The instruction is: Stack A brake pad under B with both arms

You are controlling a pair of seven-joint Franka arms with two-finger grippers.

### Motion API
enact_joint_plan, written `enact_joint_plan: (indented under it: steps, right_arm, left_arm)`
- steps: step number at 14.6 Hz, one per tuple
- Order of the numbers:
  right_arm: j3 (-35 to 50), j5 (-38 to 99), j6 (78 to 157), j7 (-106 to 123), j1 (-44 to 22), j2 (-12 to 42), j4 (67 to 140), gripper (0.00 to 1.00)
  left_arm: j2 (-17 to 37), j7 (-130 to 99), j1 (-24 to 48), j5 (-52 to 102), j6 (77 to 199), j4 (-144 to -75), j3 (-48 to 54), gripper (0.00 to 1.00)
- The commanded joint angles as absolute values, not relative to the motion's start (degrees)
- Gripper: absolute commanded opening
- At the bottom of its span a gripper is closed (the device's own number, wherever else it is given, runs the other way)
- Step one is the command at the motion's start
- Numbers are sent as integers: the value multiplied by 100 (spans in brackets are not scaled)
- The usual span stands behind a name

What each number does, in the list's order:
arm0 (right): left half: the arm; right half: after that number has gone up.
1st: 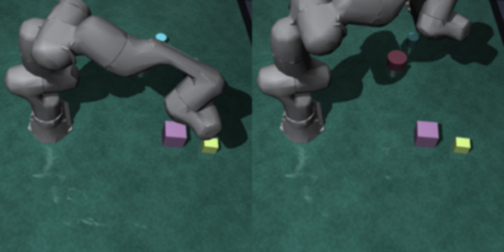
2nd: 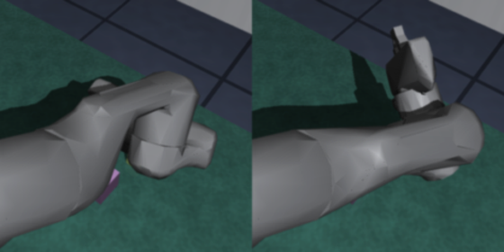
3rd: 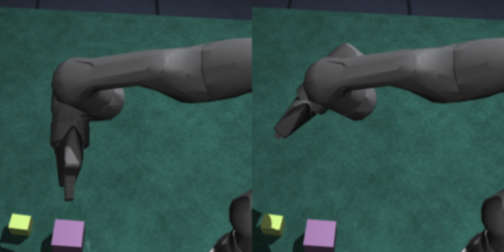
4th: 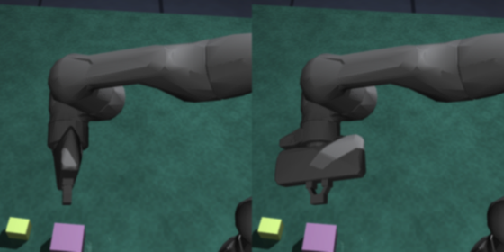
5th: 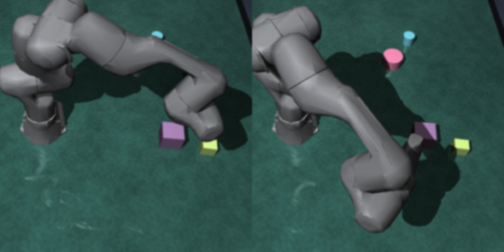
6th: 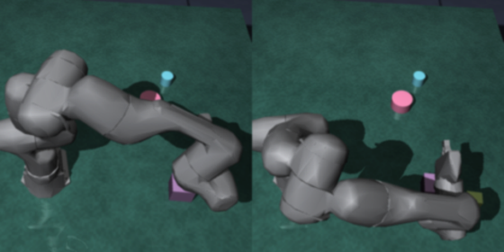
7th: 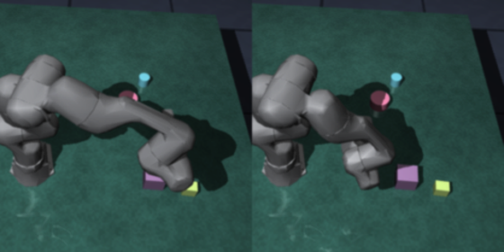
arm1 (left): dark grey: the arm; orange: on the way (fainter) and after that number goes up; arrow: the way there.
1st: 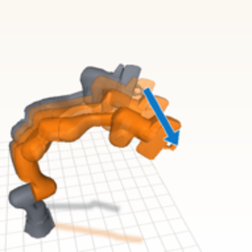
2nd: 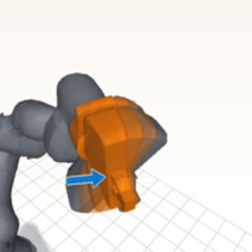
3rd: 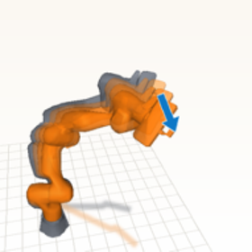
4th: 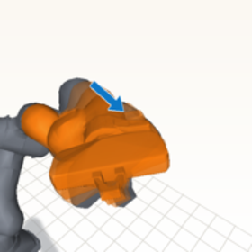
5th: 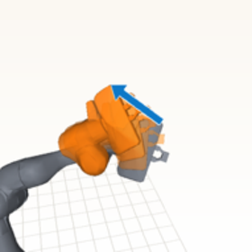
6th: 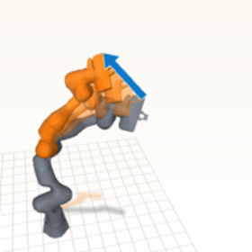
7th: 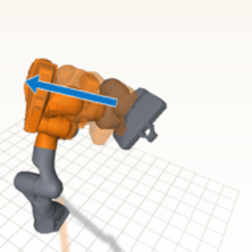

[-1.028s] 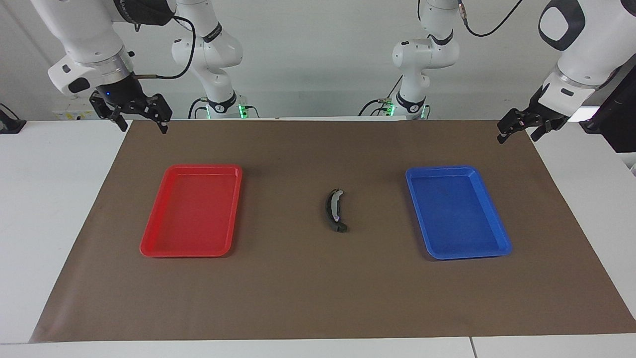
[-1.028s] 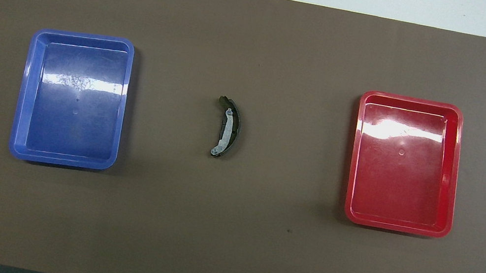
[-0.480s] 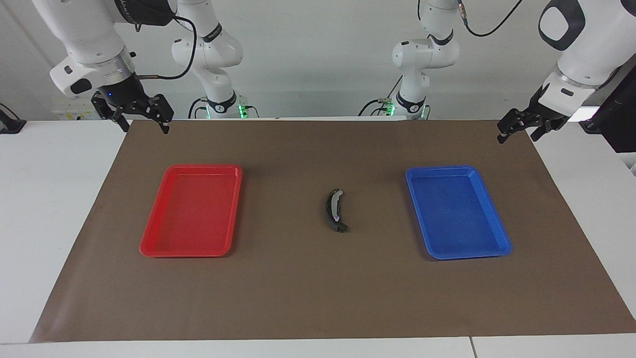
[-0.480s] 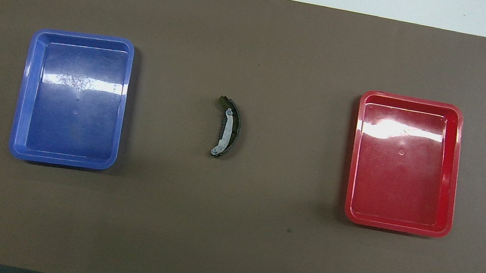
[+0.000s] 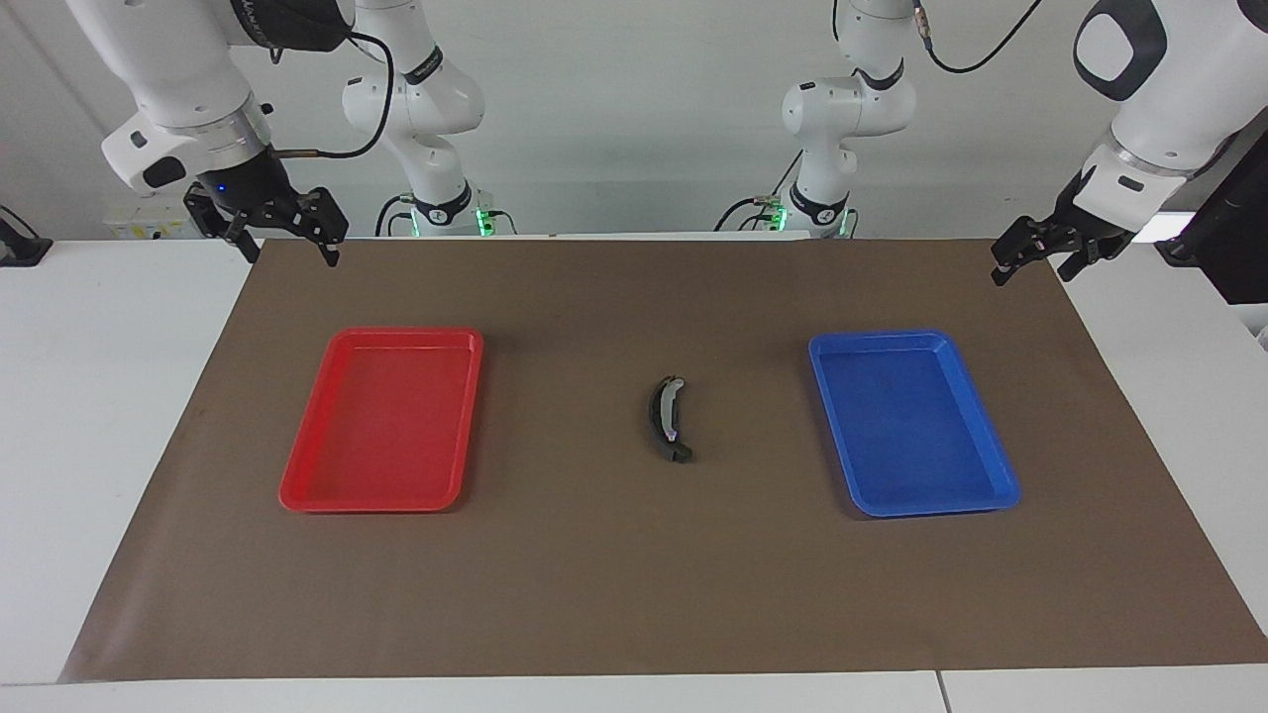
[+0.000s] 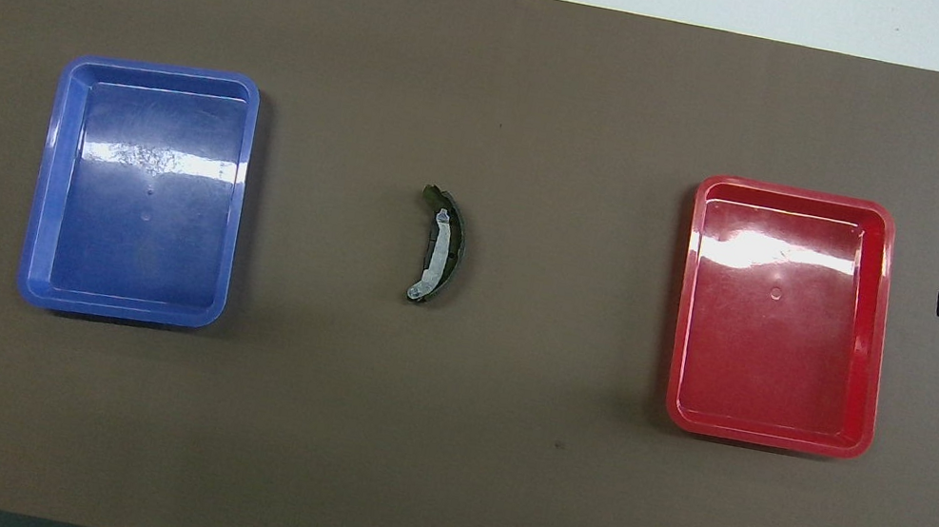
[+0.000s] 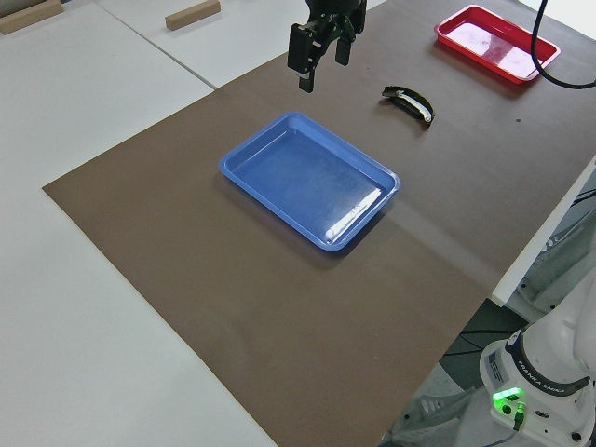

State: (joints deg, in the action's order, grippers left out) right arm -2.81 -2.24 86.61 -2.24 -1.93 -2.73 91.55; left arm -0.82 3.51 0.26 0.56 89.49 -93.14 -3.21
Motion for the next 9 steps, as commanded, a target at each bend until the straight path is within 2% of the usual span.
enact_joint_plan:
  steps: [1, 9]
  right_arm:
    - [-264, -132, 8631, -141, -158, -281, 9158, 100]
    - [-264, -202, 8684, -141, -132, -316, 9281, 100]
  left_arm:
    - [-167, 369, -9, -26, 8877, -9352, -308, 99]
    - [-167, 369, -9, -26, 8877, -9352, -308, 99]
